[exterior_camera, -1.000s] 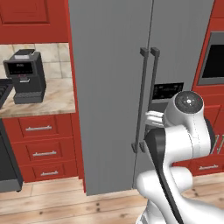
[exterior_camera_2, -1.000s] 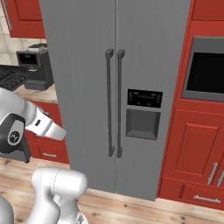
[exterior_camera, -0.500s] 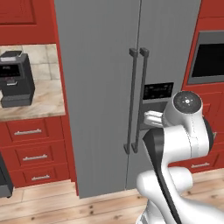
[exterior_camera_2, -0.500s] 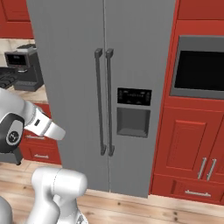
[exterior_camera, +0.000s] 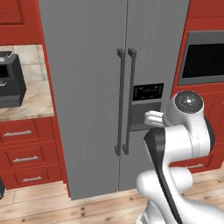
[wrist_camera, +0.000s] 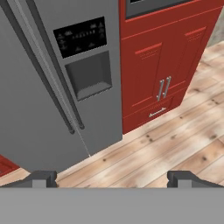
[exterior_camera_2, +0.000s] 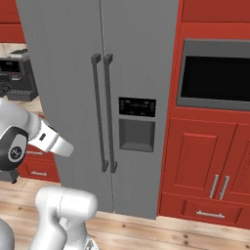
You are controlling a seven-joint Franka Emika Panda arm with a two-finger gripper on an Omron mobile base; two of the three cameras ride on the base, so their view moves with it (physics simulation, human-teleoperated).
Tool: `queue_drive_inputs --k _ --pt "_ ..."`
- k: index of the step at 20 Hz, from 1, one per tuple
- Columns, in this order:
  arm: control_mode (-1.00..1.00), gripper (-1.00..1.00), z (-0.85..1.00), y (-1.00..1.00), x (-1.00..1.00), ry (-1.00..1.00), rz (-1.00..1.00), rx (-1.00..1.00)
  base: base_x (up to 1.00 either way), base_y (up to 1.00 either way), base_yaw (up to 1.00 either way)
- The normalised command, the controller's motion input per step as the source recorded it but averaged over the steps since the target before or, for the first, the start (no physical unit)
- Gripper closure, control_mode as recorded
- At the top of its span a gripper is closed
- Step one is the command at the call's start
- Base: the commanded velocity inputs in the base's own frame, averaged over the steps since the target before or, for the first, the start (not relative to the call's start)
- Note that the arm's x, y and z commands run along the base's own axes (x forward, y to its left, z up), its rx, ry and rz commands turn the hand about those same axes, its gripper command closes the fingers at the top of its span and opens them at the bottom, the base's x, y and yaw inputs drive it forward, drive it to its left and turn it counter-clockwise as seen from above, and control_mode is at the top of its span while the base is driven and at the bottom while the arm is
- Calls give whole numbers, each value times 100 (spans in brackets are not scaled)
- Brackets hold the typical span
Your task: Move the hot dog bun to the plate on the dining table and place the condiment next to that plate. Then navigate to the fridge and take the sausage and place it on the plate as well.
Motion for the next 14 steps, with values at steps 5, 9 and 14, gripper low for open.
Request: queue_drive_inputs --k 5,9,14 --pt "100 -100 0 0 0 0 0 0 3 -3 0" --pt "100 -100 0 0 0 0 0 0 18 0 0" --pt "100 -100 0 0 0 0 0 0 30 0 0"
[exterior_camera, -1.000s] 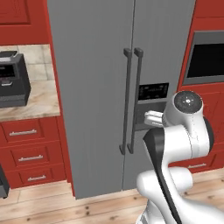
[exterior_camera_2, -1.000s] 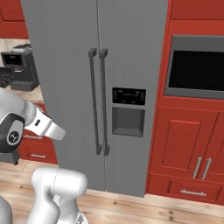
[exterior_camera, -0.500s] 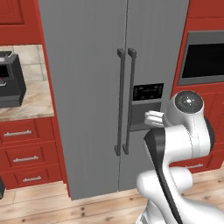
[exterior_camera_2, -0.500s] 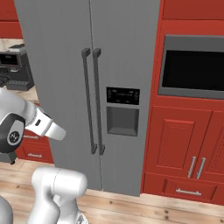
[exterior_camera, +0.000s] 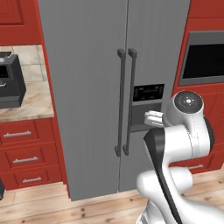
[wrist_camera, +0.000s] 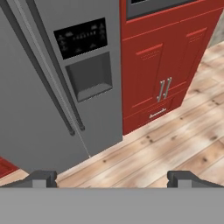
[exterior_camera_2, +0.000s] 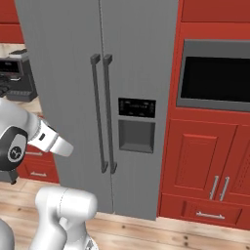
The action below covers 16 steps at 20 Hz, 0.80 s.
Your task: Move the hot dog bun to the plate on the dining table and place the condiment next to that plate. Then navigate to the fridge and take the sausage and place it on the plate as well.
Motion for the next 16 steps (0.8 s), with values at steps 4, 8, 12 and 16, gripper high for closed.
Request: queue_drive_inputs --k 4,8,12,16 --pt "100 -100 0 0 0 0 0 0 27 0 0" --pt "100 -100 0 0 0 0 0 0 28 0 0" --pt "100 -100 0 0 0 0 0 0 35 0 0" --pt "100 -100 0 0 0 0 0 0 23 0 0"
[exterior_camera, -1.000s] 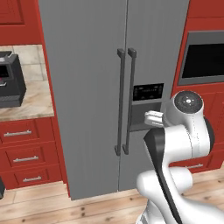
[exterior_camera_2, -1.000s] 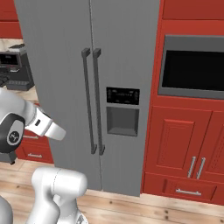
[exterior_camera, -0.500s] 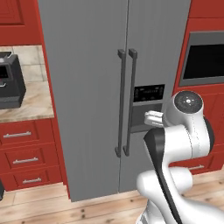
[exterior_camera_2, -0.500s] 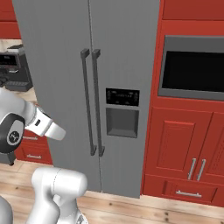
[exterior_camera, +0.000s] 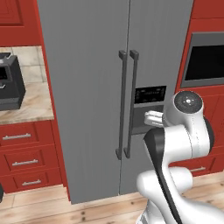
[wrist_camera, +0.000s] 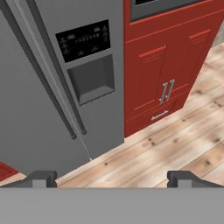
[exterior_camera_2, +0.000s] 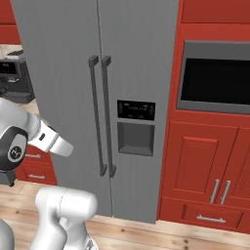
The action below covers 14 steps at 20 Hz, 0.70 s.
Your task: Move the hot dog bun to the plate on the dining table and place the condiment next to that plate. Then navigate to the fridge and take the sausage and place it on the plate as well.
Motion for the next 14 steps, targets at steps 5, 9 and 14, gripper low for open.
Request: queue_drive_inputs --k 5,9,14 --pt "100 -100 0 0 0 0 0 0 17 0 0" --pt "100 -100 0 0 0 0 0 0 27 0 0" --pt "100 -100 0 0 0 0 0 0 16 0 0"
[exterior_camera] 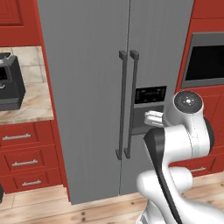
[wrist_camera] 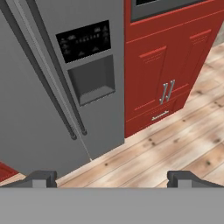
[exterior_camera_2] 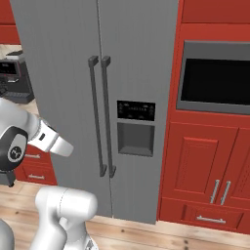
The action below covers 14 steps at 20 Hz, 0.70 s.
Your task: Move the hot dog bun to the plate on the dining table and place the condiment next to that plate. Then navigate to the fridge and take the sausage and place it on the plate as well.
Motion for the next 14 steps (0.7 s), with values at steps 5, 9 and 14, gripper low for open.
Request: queue_drive_inputs --k 5,9,14 --pt "-100 -100 -4 -4 18 3 0 4 3 0 0" --pt "-100 -100 -3 -10 25 1 1 4 0 0 0" --pt "-100 -100 -2 -16 52 0 12 5 0 0 0"
